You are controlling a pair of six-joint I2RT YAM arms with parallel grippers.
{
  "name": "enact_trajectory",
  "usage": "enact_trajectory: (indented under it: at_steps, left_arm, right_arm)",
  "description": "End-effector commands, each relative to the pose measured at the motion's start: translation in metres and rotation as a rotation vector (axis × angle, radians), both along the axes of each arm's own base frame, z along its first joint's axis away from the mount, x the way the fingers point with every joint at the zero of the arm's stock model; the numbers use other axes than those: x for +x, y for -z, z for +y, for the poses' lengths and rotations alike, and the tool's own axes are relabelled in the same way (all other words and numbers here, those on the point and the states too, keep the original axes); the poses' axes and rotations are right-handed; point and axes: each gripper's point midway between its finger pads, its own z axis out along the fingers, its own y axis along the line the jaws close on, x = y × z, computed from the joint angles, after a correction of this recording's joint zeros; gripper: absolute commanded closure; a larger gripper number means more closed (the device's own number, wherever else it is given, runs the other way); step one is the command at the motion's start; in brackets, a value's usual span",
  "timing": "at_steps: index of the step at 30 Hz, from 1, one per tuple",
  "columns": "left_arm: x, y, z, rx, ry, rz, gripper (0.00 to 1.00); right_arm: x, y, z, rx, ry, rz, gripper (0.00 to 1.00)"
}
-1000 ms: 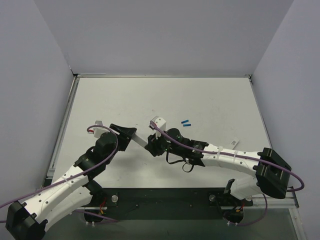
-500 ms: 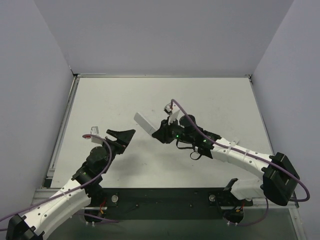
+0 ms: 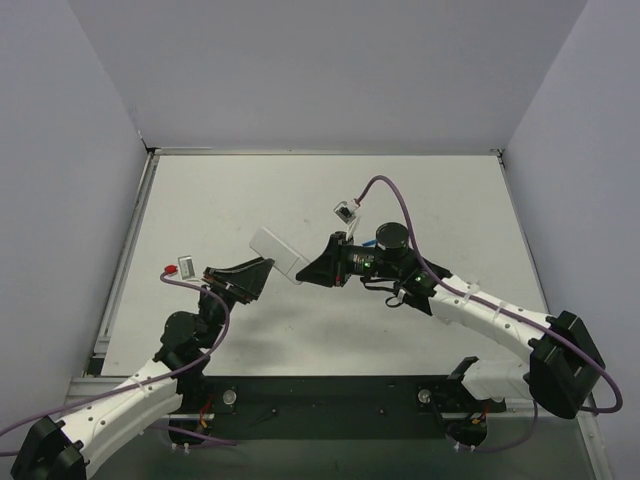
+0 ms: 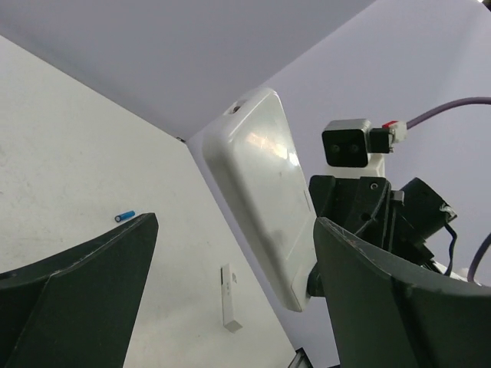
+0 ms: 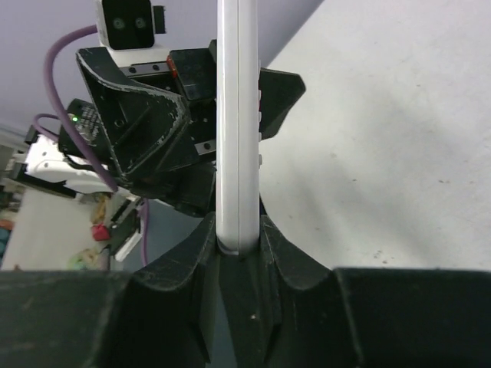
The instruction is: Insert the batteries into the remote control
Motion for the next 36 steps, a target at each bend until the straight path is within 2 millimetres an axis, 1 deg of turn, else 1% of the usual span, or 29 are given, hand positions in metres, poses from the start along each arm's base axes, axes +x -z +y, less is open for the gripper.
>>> enact_trajectory:
  at_steps: [1,3,4,5,8,11,12,14,15,17,18,19,20,21,22,23,24,27,30,31,32,36]
  left_arm:
    - [-0.011,-0.053,-0.004,-0.07,0.042,-0.174,0.07]
    - [-0.009,-0.054,-0.005,-0.077,0.042,-0.171,0.07]
    - [-0.009,-0.057,-0.004,-0.087,0.038,-0.179,0.07]
    - [-0.009,-0.058,-0.002,-0.1,0.031,-0.183,0.08]
    - [-0.008,-0.065,0.002,-0.128,0.018,-0.194,0.11]
    - [-0.009,-0.071,-0.002,-0.128,0.038,-0.2,0.16]
    - [-0.011,-0.074,-0.003,-0.139,0.047,-0.205,0.22]
    - [-0.011,-0.074,-0.004,-0.146,0.057,-0.202,0.29]
    - [-0.011,-0.074,-0.004,-0.153,0.059,-0.198,0.39]
    - [-0.01,-0.07,-0.003,-0.156,0.053,-0.187,0.52]
    - [-0.009,-0.068,-0.003,-0.154,0.048,-0.179,0.61]
    - [-0.008,-0.066,-0.002,-0.155,0.042,-0.171,0.82]
    - [-0.006,-0.062,-0.001,-0.152,0.033,-0.159,0.89]
    - [-0.004,-0.057,-0.001,-0.141,0.027,-0.145,0.97]
    - [-0.003,-0.056,-0.001,-0.136,0.02,-0.14,1.0]
    - [-0.001,-0.053,0.0,-0.128,0.005,-0.128,1.0]
    - [0.002,-0.049,0.0,-0.113,-0.004,-0.113,1.0]
    - [0.005,-0.043,0.002,-0.095,-0.023,-0.1,1.0]
    - [0.008,-0.037,0.002,-0.086,-0.034,-0.08,1.0]
    - [0.009,-0.034,0.002,-0.084,-0.038,-0.072,1.0]
    - [0.009,-0.035,0.002,-0.087,-0.037,-0.072,1.0]
    - [0.01,-0.035,0.001,-0.088,-0.037,-0.073,1.0]
  right_arm:
    - [-0.017,-0.031,0.007,0.141,-0.131,0.015,1.0]
    - [-0.022,-0.038,0.009,0.17,-0.176,0.028,1.0]
    - [-0.022,-0.035,0.01,0.169,-0.186,0.041,1.0]
    - [-0.024,-0.038,0.011,0.181,-0.199,0.038,1.0]
    - [-0.027,-0.033,0.013,0.186,-0.233,0.07,1.0]
    - [-0.028,-0.027,0.015,0.179,-0.257,0.094,1.0]
    - [-0.029,-0.025,0.015,0.177,-0.261,0.1,1.0]
    - [-0.028,-0.021,0.016,0.167,-0.265,0.111,1.0]
    - [-0.027,-0.019,0.017,0.16,-0.264,0.115,1.0]
    - [-0.025,-0.012,0.018,0.136,-0.251,0.129,1.0]
    - [-0.022,-0.011,0.017,0.128,-0.238,0.133,1.0]
    - [-0.021,-0.009,0.017,0.118,-0.225,0.132,1.0]
    - [-0.016,-0.002,0.017,0.085,-0.19,0.158,1.0]
    - [-0.013,0.001,0.016,0.069,-0.173,0.148,0.97]
    - [-0.01,0.0,0.015,0.061,-0.149,0.143,0.94]
    - [-0.005,0.008,0.014,0.029,-0.105,0.165,0.9]
    - [-0.003,0.008,0.013,0.021,-0.089,0.157,0.85]
    - [0.004,0.007,0.012,0.015,-0.038,0.159,0.75]
    - [0.008,0.002,0.015,0.024,-0.031,0.168,0.69]
    - [0.009,0.004,0.017,0.025,-0.03,0.185,0.68]
    - [0.01,-0.001,0.019,0.039,-0.035,0.177,0.64]
    - [0.014,0.0,0.024,0.052,-0.041,0.192,0.63]
